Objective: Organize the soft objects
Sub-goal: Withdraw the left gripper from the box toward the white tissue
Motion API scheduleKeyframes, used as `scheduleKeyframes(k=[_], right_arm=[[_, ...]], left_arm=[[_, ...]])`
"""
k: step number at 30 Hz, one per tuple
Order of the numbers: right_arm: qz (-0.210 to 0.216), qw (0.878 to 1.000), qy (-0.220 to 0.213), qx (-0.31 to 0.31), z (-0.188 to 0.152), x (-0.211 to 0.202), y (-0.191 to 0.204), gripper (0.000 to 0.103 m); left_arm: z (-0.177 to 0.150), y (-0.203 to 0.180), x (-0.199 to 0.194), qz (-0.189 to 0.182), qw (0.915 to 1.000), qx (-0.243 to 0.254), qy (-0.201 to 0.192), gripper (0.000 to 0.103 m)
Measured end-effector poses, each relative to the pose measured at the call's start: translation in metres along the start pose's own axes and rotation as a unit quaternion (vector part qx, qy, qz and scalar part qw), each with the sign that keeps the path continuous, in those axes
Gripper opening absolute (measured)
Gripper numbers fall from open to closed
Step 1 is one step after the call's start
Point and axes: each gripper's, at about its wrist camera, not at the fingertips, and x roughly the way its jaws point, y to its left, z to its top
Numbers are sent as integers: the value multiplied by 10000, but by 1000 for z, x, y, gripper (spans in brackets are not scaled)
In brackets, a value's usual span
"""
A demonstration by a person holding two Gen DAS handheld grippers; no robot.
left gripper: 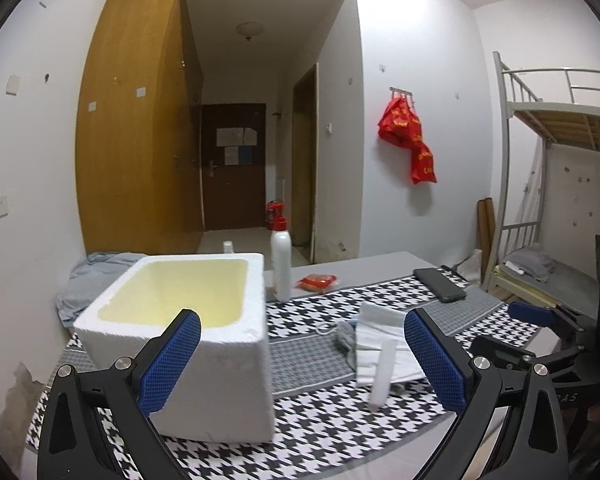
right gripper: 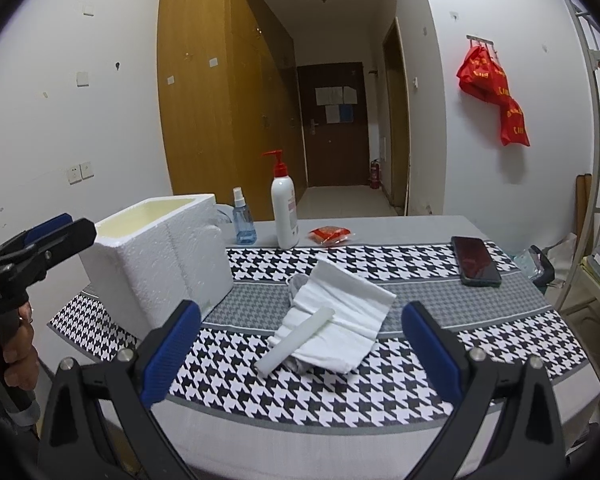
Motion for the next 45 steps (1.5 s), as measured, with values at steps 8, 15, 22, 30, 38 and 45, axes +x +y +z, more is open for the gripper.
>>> scheduleKeyframes(k=[8,15,22,30,38,45], right_arm=[[-29,10000,-28,-65,-10,-15,2,102],[-37,10000,-18,-68,-18,-25,1,102],[-149,9998,-35,-119,-26,-32,1,102],[-196,9997,-75,-88,-31,-38,-1,102],[-408,9991,-21,141,-33,-35,-20,102],[-543,9983,75,218,-34,-28,-33,102]], left_arm=[[-19,-15,-4,-145,9998,7,114,102],[-36,-27,-10,-189,9997,49,160,102],[-46,-36,-13,-320,9993,78,183,102],[-56,-42,-7,-439,9986,21,302,102],[-57,-41,-1,-383,9988,-30,309,102],[-58,-43,15,-400,9980,-20,483,102]])
